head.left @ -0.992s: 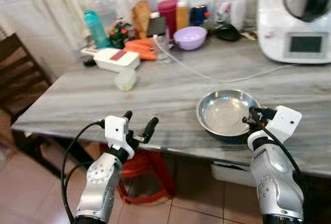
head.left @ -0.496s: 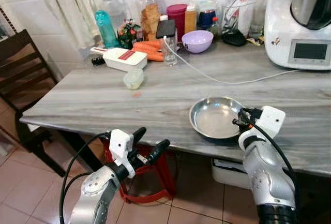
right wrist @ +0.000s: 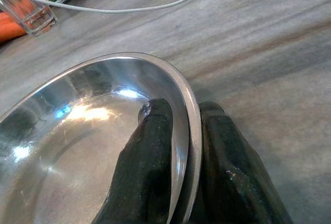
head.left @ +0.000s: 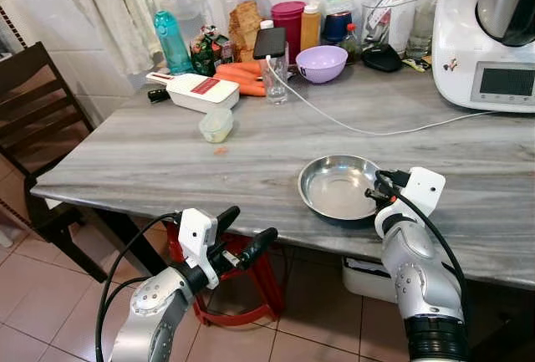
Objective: Setting the table
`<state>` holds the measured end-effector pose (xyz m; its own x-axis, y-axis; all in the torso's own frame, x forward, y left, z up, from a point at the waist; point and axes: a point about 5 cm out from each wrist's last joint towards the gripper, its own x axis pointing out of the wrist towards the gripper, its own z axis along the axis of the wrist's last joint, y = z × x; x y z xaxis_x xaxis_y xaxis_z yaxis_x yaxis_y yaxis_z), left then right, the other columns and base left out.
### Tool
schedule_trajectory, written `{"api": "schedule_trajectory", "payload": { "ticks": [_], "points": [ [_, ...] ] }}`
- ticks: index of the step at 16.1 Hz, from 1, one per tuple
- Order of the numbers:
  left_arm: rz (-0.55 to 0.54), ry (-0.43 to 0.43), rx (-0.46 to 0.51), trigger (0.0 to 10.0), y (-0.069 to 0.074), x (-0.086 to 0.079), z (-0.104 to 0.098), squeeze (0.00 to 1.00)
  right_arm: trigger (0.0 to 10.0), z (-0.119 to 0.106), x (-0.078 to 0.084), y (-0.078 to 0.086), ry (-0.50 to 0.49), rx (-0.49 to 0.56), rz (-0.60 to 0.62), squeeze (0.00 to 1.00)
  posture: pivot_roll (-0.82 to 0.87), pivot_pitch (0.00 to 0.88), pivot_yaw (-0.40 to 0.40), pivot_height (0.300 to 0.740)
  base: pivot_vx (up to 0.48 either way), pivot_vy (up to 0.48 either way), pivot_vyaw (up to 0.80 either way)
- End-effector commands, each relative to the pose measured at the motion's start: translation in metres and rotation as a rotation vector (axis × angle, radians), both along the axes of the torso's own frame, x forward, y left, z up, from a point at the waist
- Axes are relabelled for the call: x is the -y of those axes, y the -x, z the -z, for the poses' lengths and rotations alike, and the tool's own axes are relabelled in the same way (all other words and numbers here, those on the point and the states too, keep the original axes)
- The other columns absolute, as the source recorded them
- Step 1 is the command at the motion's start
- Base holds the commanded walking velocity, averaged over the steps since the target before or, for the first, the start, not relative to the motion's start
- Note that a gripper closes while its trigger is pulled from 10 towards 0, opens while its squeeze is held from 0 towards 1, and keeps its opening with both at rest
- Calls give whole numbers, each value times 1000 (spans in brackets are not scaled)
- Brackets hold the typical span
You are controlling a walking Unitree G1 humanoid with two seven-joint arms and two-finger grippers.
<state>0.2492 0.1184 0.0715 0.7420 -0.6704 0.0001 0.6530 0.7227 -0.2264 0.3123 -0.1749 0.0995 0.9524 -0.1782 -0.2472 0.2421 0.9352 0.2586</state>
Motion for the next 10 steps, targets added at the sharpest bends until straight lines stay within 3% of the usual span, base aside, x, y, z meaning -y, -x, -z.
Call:
{"api": "schedule_trajectory", "payload": {
  "ticks": [1, 10],
  "points": [
    [6, -10, 7, 10000, 0, -4, -2, 0, 10000, -2, -5, -4, -3, 3, -9, 0, -111, 0, 143, 740, 0, 0, 0],
    [6, -10, 7, 10000, 0, -4, -2, 0, 10000, -2, -5, -4, -3, 3, -9, 0, -111, 0, 143, 740, 0, 0, 0]
  ]
}}
